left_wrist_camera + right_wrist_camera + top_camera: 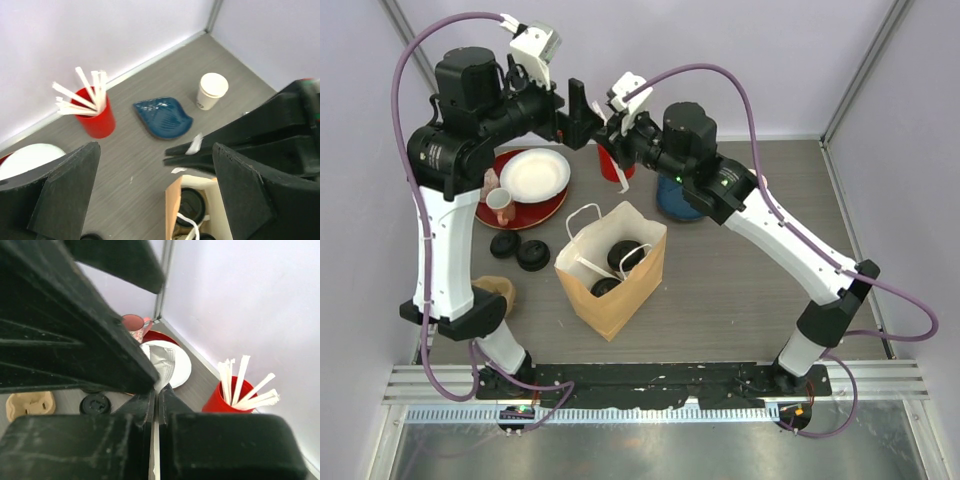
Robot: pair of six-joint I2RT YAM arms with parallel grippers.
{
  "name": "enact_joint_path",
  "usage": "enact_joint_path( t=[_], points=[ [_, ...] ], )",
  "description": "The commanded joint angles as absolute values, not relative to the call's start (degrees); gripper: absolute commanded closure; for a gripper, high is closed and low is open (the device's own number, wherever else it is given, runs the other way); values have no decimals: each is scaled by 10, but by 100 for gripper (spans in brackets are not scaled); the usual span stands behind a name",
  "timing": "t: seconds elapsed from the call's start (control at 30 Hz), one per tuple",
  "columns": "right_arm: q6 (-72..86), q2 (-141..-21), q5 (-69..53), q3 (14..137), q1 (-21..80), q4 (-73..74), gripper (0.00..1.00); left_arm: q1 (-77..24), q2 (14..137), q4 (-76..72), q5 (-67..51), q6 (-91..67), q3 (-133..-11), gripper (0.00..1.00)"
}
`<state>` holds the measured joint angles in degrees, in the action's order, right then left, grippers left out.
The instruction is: Pack the takeout coffee
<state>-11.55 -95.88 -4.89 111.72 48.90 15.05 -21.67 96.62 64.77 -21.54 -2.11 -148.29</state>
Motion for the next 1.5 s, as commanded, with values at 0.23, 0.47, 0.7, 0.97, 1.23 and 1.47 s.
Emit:
enact_joint_path(
  t=[0.23, 0.47, 0.7, 0.97, 1.23, 1.47],
  points=[
    [77, -812, -60, 1043, 493, 66, 99, -215, 938, 622, 83, 22, -1450, 0],
    [148, -780, -117, 868, 542, 17, 99, -164, 902, 586, 75, 11, -1326, 0],
    [142, -796, -118, 789, 573, -16, 96, -133, 891, 569, 44, 4, -1292, 0],
    [90, -768, -113, 826, 576, 55, 14, -122, 880, 565, 31, 3, -1252, 0],
    [26, -729, 31, 894, 568, 156, 11, -119, 864, 559, 28, 4, -1210, 0],
    [40, -631, 147, 798, 429, 185, 9, -116, 803, 548, 45, -12, -1097, 0]
  ],
)
